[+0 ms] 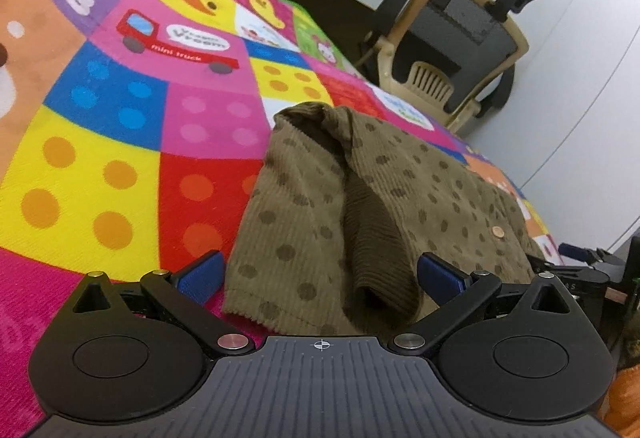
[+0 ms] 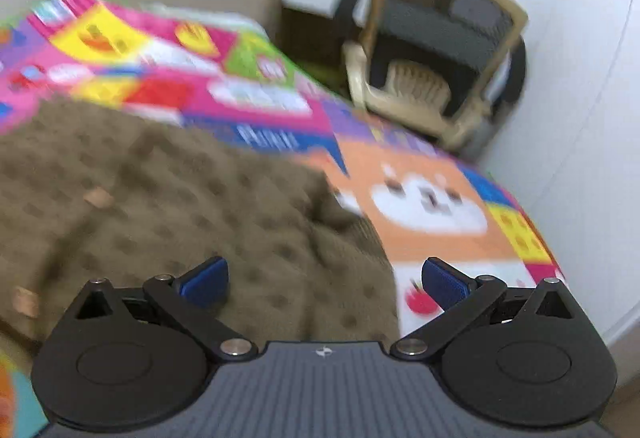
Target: Fold clothes
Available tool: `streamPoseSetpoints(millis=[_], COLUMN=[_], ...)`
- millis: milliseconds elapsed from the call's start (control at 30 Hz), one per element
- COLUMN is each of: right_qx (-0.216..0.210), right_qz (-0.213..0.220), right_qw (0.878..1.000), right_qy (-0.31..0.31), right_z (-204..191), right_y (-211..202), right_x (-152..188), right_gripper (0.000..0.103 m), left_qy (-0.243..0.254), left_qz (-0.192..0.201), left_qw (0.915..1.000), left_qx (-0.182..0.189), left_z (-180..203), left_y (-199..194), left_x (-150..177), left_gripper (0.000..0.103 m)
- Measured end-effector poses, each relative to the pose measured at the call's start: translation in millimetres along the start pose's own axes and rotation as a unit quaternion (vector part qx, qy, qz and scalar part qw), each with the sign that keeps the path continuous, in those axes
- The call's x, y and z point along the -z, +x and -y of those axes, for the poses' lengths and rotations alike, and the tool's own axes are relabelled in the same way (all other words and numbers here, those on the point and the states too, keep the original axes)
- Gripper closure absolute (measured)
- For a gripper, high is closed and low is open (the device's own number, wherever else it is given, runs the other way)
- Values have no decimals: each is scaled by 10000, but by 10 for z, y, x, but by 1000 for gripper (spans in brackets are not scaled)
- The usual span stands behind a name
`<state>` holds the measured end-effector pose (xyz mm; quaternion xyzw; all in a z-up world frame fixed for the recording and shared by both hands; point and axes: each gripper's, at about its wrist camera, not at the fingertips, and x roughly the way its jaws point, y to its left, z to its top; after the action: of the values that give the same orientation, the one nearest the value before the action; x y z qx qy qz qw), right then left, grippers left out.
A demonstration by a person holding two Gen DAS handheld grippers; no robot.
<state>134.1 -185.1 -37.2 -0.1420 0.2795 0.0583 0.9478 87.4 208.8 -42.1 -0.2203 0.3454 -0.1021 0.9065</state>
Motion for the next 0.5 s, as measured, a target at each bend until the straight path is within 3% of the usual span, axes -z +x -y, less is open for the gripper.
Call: streamPoseSetpoints(millis=[67, 100, 133, 200, 300, 433, 500], right_qx=[-428, -709, -993, -1613, -2315, -2406, -2137], right_qz=[589, 722, 834, 772, 679, 846, 972], right_qw=[9973, 9948, 9915, 9831, 9657, 9466, 9437], right_qy=[-25, -71, -128, -389, -956, -1971, -2330], right_z=[-133, -244, -361, -676, -1228, -1931, -2165], right_y=[-229, -317, -398, -479, -562, -626, -554], right_x=[-32, -64, -97, -163, -207, -189, -211], right_gripper=[0, 0, 0, 0, 0, 0, 1], left_qy=[-94, -138, -174, -313, -386, -382, -499], left_qz=[62, 73, 75, -23, -80, 14, 2], left_qw=[9998, 9997, 9996, 9989, 9979, 9951, 9910], left_qx=[149, 201, 230, 348, 509, 915, 1243], left_z=[-29, -47, -59, -89, -82, -1, 44], left_y=[-19, -24, -31, -3, 26, -39, -86], left_x=[5, 0, -9, -43, -111, -255, -348], left_gripper=[1, 8, 33, 59, 80, 86, 86])
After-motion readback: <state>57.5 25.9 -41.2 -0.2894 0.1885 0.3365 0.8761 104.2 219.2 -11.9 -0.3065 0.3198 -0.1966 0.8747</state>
